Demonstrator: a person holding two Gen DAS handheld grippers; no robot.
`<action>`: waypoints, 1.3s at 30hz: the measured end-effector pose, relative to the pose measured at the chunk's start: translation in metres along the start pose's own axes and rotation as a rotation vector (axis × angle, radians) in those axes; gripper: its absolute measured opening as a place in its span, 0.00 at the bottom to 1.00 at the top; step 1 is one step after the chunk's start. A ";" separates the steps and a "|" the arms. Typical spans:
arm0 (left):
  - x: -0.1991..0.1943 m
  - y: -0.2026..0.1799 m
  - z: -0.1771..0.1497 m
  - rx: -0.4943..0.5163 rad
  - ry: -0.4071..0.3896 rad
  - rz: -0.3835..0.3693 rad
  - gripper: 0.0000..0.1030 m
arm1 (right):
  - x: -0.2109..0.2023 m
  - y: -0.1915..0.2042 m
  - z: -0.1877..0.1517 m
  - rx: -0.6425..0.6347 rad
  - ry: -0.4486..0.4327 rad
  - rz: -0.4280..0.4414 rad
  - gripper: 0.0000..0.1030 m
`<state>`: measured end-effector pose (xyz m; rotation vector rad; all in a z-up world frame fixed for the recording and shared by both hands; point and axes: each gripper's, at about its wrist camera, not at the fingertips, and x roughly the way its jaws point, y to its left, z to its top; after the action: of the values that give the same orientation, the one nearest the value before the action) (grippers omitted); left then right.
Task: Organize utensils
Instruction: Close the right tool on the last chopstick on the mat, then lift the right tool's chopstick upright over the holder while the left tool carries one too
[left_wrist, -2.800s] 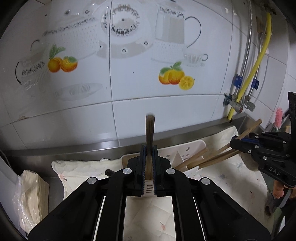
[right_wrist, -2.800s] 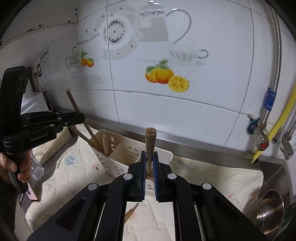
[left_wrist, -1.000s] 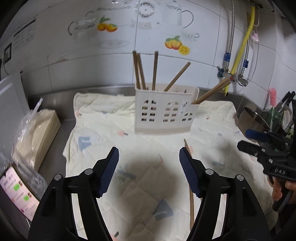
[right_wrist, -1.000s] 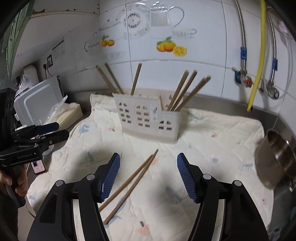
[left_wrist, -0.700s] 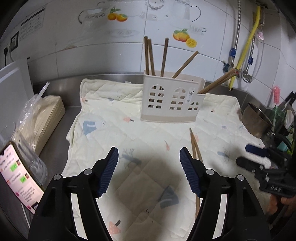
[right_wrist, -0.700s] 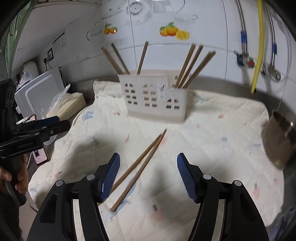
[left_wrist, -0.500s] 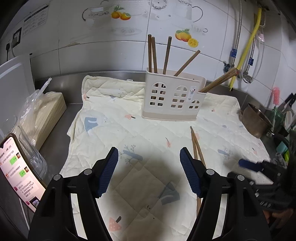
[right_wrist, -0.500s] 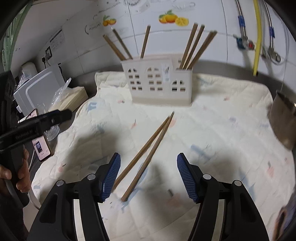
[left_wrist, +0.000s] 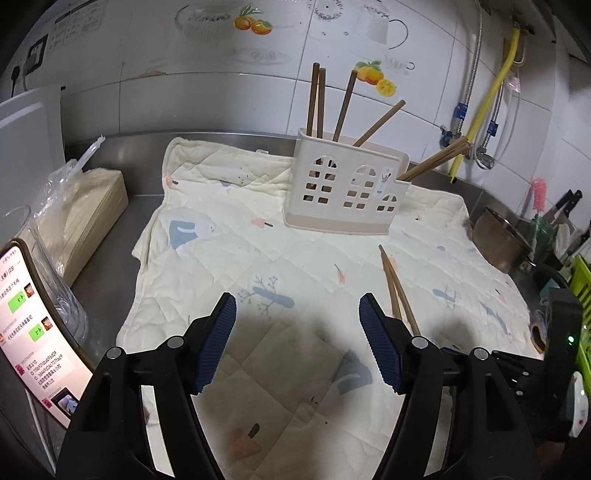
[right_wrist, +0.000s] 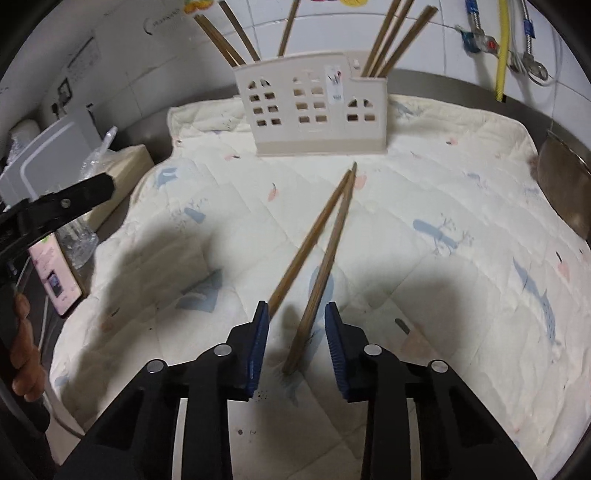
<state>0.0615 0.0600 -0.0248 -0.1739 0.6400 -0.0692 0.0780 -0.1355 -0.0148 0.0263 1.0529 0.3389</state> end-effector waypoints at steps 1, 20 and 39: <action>0.000 0.001 0.000 0.000 0.000 -0.003 0.67 | 0.002 0.000 0.000 0.008 0.005 0.000 0.24; 0.009 -0.012 -0.022 0.006 0.051 -0.071 0.67 | 0.006 -0.006 -0.005 0.034 -0.009 -0.102 0.08; 0.041 -0.086 -0.059 0.067 0.189 -0.166 0.40 | -0.078 -0.051 0.026 -0.079 -0.250 -0.011 0.06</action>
<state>0.0580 -0.0374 -0.0798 -0.1568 0.8100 -0.2695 0.0786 -0.2025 0.0548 -0.0077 0.7918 0.3571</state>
